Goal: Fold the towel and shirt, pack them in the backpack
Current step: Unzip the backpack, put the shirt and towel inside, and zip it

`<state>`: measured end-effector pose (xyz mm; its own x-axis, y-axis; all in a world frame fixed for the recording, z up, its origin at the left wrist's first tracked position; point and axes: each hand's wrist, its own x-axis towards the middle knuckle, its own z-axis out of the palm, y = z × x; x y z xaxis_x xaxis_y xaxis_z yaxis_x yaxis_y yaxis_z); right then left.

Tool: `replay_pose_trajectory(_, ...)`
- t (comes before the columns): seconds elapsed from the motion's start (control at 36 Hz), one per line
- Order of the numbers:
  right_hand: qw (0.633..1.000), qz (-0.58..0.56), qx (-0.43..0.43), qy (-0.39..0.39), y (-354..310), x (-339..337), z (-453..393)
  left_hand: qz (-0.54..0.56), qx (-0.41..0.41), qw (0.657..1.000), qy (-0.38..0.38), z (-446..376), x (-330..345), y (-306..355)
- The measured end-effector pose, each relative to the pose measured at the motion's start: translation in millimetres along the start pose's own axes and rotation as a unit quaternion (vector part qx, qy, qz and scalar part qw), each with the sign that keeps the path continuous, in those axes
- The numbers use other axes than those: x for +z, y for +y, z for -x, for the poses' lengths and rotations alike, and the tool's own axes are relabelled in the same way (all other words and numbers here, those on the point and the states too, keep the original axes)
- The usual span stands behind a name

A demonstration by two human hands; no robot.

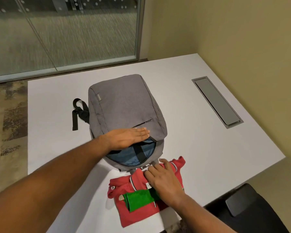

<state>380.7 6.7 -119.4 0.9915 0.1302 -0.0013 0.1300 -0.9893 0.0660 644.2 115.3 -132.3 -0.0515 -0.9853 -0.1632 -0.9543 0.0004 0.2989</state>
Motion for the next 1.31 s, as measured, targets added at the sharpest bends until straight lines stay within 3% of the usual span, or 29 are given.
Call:
replay_pose_trajectory(0.08, 1.000, 0.004, -0.006, 0.022, 6.9, -9.5, -8.9, 0.028, -0.021, 0.999, 0.018, -0.6, -26.9, 0.0)
replay_pose_trajectory(0.22, 1.000, 0.006, -0.022, -0.009, 20.9, -23.4, -29.5, 0.057, -0.069, 0.995, 0.047, 0.1, -78.8, 1.4)
replay_pose_trajectory(0.58, 0.996, -0.043, -0.062, -0.050, 60.5, -79.0, -89.0, 0.029, -0.138, 0.983, 0.117, 0.5, -159.9, -25.0)
replay_pose_trajectory(0.75, 0.996, -0.041, -0.078, 0.004, 74.0, -97.4, -121.3, 0.032, -0.152, 0.981, 0.121, -2.9, -175.8, -26.1)
replay_pose_trajectory(0.89, 0.995, -0.021, -0.033, 0.087, 73.1, -76.4, -152.5, 0.032, -0.160, 0.979, 0.119, -6.2, -180.3, -30.2)
replay_pose_trajectory(1.08, 0.998, -0.026, 0.040, 0.030, 56.8, -14.4, -160.4, 0.047, -0.171, 0.974, 0.144, -4.2, -189.3, -38.5)
replay_pose_trajectory(1.31, 0.985, -0.058, 0.142, 0.075, 52.7, -8.5, -182.9, 0.070, -0.187, 0.966, 0.166, 2.6, -209.5, -45.6)
